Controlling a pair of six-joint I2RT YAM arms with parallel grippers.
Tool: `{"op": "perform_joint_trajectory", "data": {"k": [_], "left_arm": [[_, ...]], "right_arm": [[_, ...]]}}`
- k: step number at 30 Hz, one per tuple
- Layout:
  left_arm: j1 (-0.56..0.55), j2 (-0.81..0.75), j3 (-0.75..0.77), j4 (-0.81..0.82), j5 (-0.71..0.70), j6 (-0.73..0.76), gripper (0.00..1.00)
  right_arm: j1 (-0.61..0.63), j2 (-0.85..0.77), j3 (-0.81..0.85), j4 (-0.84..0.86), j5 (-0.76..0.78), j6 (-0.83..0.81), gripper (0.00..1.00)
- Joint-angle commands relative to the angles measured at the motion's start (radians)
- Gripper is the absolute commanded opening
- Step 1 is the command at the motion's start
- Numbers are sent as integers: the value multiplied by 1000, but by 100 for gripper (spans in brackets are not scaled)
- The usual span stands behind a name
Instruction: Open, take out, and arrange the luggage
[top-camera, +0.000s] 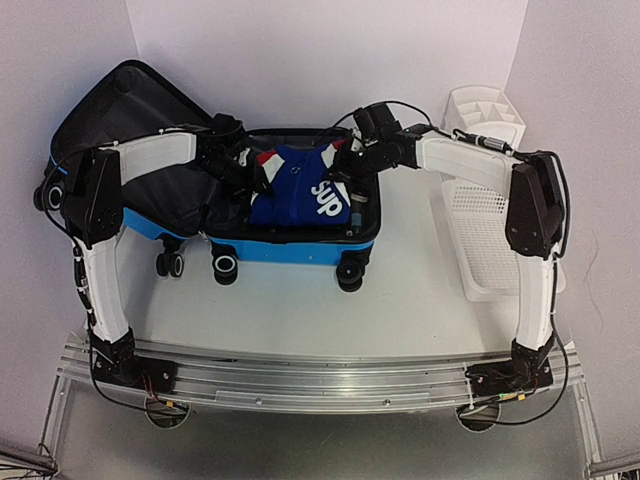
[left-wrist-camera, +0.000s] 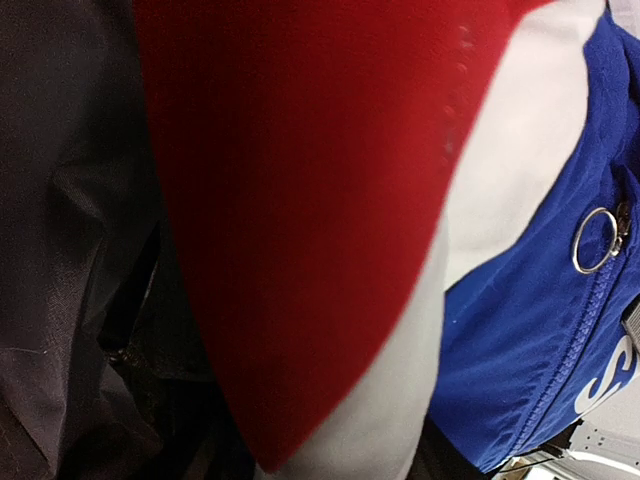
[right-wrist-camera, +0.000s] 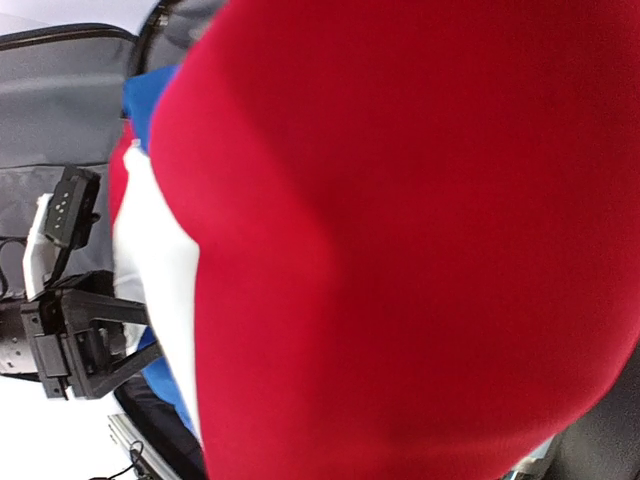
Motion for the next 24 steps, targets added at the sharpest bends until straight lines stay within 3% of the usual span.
{"op": "perform_joint_trajectory", "data": {"k": [1, 12, 14, 20, 24], "left_arm": [[3, 17, -34, -8, -56, -7, 57], [-42, 88, -47, 39, 8, -35, 60], [-55, 101, -27, 41, 22, -35, 57], [-80, 89, 10, 50, 71, -47, 31], [-82, 77, 26, 19, 71, -46, 4]], "right_arm": [[-6, 11, -15, 25, -6, 9, 0], [-6, 23, -22, 24, -17, 16, 0], [-6, 23, -24, 26, -19, 17, 0], [-6, 21, -21, 25, -34, 20, 0], [-6, 13, -14, 26, -44, 26, 0]]}}
